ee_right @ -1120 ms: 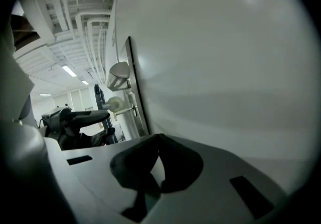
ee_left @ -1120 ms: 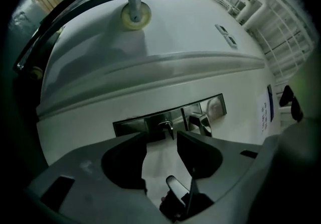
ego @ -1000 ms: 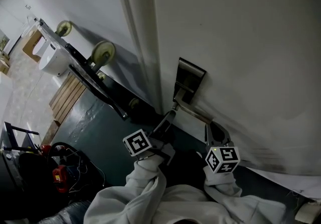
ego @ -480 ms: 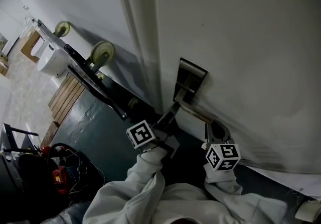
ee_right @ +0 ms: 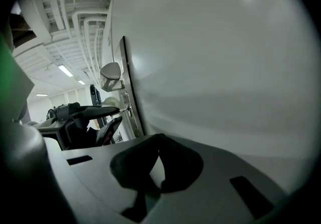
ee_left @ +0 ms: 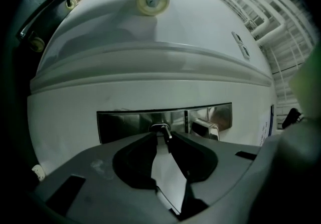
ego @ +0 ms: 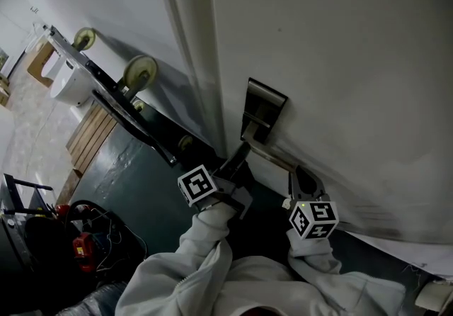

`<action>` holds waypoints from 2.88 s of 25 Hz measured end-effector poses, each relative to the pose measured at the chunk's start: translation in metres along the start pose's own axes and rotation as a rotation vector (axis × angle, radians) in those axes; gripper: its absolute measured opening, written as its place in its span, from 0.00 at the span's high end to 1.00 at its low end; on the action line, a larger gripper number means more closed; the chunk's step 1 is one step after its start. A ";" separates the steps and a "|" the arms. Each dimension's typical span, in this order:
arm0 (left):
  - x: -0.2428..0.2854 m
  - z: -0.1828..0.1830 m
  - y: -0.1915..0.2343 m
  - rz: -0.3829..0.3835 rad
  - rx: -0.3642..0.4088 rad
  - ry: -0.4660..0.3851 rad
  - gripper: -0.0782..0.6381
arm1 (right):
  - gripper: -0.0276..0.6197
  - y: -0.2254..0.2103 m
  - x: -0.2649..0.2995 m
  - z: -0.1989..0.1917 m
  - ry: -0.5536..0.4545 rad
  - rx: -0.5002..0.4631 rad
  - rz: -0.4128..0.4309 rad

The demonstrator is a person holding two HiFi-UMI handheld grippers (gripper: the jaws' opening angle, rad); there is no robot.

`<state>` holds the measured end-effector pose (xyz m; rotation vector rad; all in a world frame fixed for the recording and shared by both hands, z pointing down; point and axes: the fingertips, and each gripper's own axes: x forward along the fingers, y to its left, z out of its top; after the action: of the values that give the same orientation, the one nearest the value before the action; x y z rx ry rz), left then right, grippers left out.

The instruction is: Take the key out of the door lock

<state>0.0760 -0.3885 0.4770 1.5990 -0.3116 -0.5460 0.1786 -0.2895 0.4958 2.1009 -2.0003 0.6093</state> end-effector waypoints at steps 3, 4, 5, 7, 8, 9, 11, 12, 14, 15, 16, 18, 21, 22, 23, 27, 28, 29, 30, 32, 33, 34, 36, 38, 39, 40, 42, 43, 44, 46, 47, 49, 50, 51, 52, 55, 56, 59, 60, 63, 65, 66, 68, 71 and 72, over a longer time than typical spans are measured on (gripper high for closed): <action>0.001 0.001 -0.004 -0.011 0.013 -0.019 0.81 | 0.88 0.000 -0.001 -0.001 0.001 0.000 0.006; 0.001 0.001 -0.005 -0.009 0.025 -0.025 0.84 | 0.88 0.001 -0.001 -0.002 0.001 -0.001 0.010; 0.001 0.001 -0.006 -0.003 0.038 -0.032 0.84 | 0.88 0.002 -0.001 -0.002 0.001 -0.002 0.016; 0.001 0.002 -0.006 0.013 0.053 -0.044 0.85 | 0.88 0.003 0.000 -0.002 0.001 -0.004 0.025; 0.001 0.002 -0.005 0.021 0.052 -0.049 0.85 | 0.88 0.003 0.000 -0.002 0.000 -0.005 0.029; 0.000 0.002 -0.003 0.031 0.050 -0.053 0.85 | 0.88 0.003 0.000 -0.002 0.000 -0.005 0.032; -0.002 0.002 -0.001 0.050 0.042 -0.058 0.85 | 0.88 0.004 -0.002 -0.002 -0.001 -0.007 0.039; -0.001 0.002 -0.002 0.050 0.031 -0.062 0.85 | 0.88 0.004 -0.002 -0.001 -0.002 -0.008 0.041; -0.001 0.001 -0.003 0.051 0.009 -0.070 0.85 | 0.88 0.004 -0.003 -0.001 -0.002 -0.012 0.048; -0.002 0.002 -0.002 0.056 0.006 -0.074 0.85 | 0.88 0.004 -0.003 -0.002 -0.002 -0.013 0.051; -0.002 0.002 -0.001 0.060 0.008 -0.077 0.85 | 0.88 0.004 -0.003 -0.002 -0.001 -0.014 0.054; -0.004 0.003 0.001 0.078 0.023 -0.085 0.85 | 0.88 0.003 -0.003 -0.003 0.001 -0.013 0.058; -0.005 0.003 0.004 0.092 0.033 -0.093 0.85 | 0.88 0.003 -0.002 -0.003 0.003 -0.014 0.065; -0.005 0.002 0.003 0.094 0.032 -0.094 0.85 | 0.88 0.004 -0.002 -0.003 0.003 -0.016 0.070; -0.005 0.003 0.003 0.096 0.028 -0.095 0.85 | 0.88 0.005 -0.001 -0.003 0.003 -0.018 0.076; -0.004 0.002 0.001 0.091 -0.008 -0.105 0.85 | 0.88 0.006 0.000 -0.003 0.006 -0.023 0.086; -0.005 0.002 0.003 0.101 -0.007 -0.106 0.85 | 0.88 0.005 0.000 -0.002 0.005 -0.023 0.085; -0.005 0.002 0.004 0.110 -0.003 -0.107 0.85 | 0.88 0.004 0.000 -0.001 0.003 -0.023 0.083; -0.005 0.002 0.004 0.112 -0.001 -0.107 0.85 | 0.88 0.003 0.001 0.000 0.000 -0.023 0.082; -0.005 0.002 0.002 0.106 -0.004 -0.111 0.85 | 0.88 0.002 0.001 0.002 -0.002 -0.026 0.082; -0.005 0.002 0.002 0.110 -0.007 -0.112 0.85 | 0.88 0.002 0.001 0.003 -0.002 -0.028 0.083; -0.006 0.002 0.003 0.114 -0.012 -0.114 0.85 | 0.88 0.002 0.001 0.003 -0.001 -0.030 0.084; -0.005 0.001 0.002 0.110 -0.038 -0.116 0.85 | 0.88 0.002 0.001 0.003 0.002 -0.030 0.086; -0.004 0.001 0.002 0.103 -0.058 -0.118 0.85 | 0.88 0.003 0.002 0.003 0.004 -0.031 0.090; -0.005 0.002 0.002 0.107 -0.058 -0.118 0.85 | 0.88 0.003 0.003 0.002 0.005 -0.031 0.091; -0.005 0.002 0.003 0.115 -0.050 -0.117 0.85 | 0.88 0.003 0.003 0.002 0.006 -0.031 0.092; -0.007 0.002 0.003 0.130 -0.021 -0.114 0.85 | 0.88 0.003 0.002 0.001 0.008 -0.031 0.093; -0.009 0.001 0.002 0.132 -0.007 -0.113 0.85 | 0.88 0.003 0.002 0.001 0.009 -0.030 0.093; -0.011 0.001 0.000 0.128 0.000 -0.114 0.85 | 0.88 0.003 0.002 0.001 0.009 -0.031 0.093; -0.015 0.000 0.000 0.118 -0.002 -0.118 0.85 | 0.88 0.002 0.003 0.001 0.010 -0.032 0.093; -0.016 -0.001 0.000 0.113 -0.007 -0.117 0.85 | 0.88 0.003 0.003 0.001 0.010 -0.031 0.094; -0.018 -0.002 -0.002 0.101 -0.014 -0.115 0.85 | 0.88 0.006 0.002 0.000 0.008 -0.031 0.099; -0.020 -0.002 -0.002 0.106 -0.013 -0.115 0.85 | 0.88 0.008 0.002 -0.001 0.008 -0.031 0.103; -0.023 -0.002 0.000 0.115 -0.009 -0.115 0.85 | 0.88 0.009 0.002 -0.001 0.008 -0.031 0.105; -0.024 -0.002 0.001 0.121 -0.005 -0.115 0.85 | 0.88 0.010 0.001 -0.001 0.007 -0.031 0.106; -0.026 -0.003 0.000 0.105 -0.008 -0.114 0.85 | 0.88 0.013 0.001 -0.002 0.005 -0.033 0.113; -0.027 -0.003 -0.001 0.101 -0.008 -0.113 0.85 | 0.88 0.014 0.000 -0.003 0.005 -0.035 0.116; -0.032 -0.006 0.001 0.109 0.002 -0.101 0.85 | 0.88 0.016 -0.003 -0.004 0.002 -0.039 0.117; -0.033 -0.007 0.000 0.105 0.003 -0.095 0.85 | 0.88 0.016 -0.005 -0.003 0.001 -0.039 0.116; -0.039 -0.011 0.002 0.110 0.005 -0.083 0.85 | 0.88 0.014 -0.008 -0.003 -0.003 -0.038 0.110; -0.044 -0.013 0.004 0.113 0.012 -0.076 0.85 | 0.88 0.013 -0.009 -0.003 -0.005 -0.038 0.109; -0.045 -0.013 0.004 0.107 0.020 -0.074 0.85 | 0.88 0.013 -0.010 -0.003 -0.006 -0.038 0.110; -0.050 -0.014 0.002 0.101 0.044 -0.070 0.85 | 0.88 0.013 -0.011 -0.003 -0.008 -0.041 0.112; -0.062 -0.013 0.005 0.133 0.091 -0.068 0.85 | 0.88 0.013 -0.013 -0.002 -0.011 -0.045 0.114; -0.065 -0.012 0.005 0.141 0.109 -0.068 0.85 | 0.88 0.013 -0.013 -0.001 -0.012 -0.046 0.115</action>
<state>0.0273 -0.3456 0.4925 1.6514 -0.5086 -0.4824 0.1650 -0.2783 0.4898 1.9788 -2.1321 0.5644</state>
